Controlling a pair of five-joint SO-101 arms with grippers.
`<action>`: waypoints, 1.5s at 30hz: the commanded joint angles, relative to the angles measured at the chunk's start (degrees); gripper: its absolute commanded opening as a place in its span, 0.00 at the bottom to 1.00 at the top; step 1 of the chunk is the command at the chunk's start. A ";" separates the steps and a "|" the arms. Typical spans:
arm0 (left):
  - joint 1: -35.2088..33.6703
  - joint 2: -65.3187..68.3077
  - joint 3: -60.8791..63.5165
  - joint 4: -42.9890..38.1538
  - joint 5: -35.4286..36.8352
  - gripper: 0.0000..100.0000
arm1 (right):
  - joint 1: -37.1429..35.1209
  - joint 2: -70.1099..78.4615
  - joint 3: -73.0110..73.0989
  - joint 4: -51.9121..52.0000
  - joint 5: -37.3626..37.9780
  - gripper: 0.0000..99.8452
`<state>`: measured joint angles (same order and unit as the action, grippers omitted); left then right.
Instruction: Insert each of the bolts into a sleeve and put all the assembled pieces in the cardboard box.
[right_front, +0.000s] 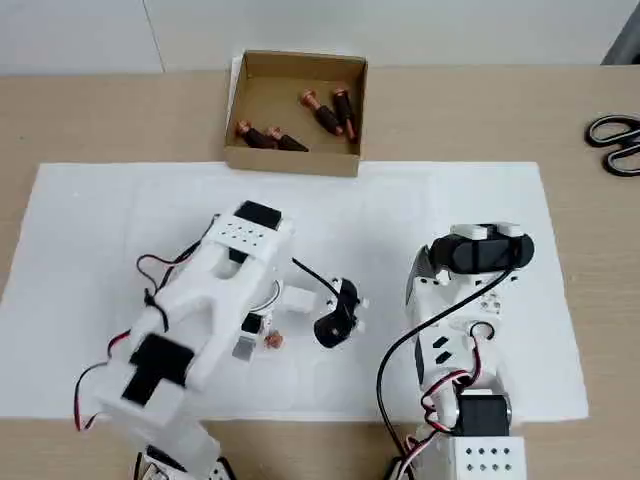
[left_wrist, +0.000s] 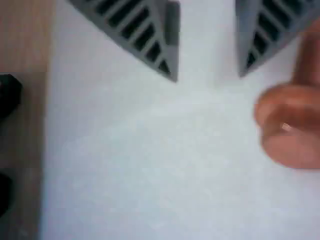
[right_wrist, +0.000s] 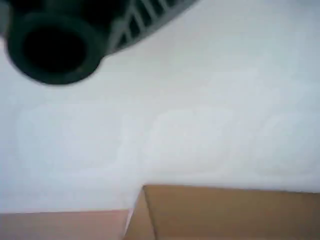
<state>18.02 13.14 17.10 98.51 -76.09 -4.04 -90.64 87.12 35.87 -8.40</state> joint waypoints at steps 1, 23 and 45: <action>0.09 1.05 -5.14 -0.70 -5.10 0.05 | 0.48 -1.01 -0.44 -0.48 0.35 0.00; 0.26 1.58 -11.03 0.88 -1.41 0.05 | 0.48 -1.01 -0.53 1.80 0.26 0.00; 1.85 1.67 -5.41 1.85 -2.81 0.05 | 0.48 -1.01 -0.44 1.80 0.26 0.00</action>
<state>19.60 15.08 11.56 98.95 -75.56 -4.04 -90.64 87.12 37.80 -8.40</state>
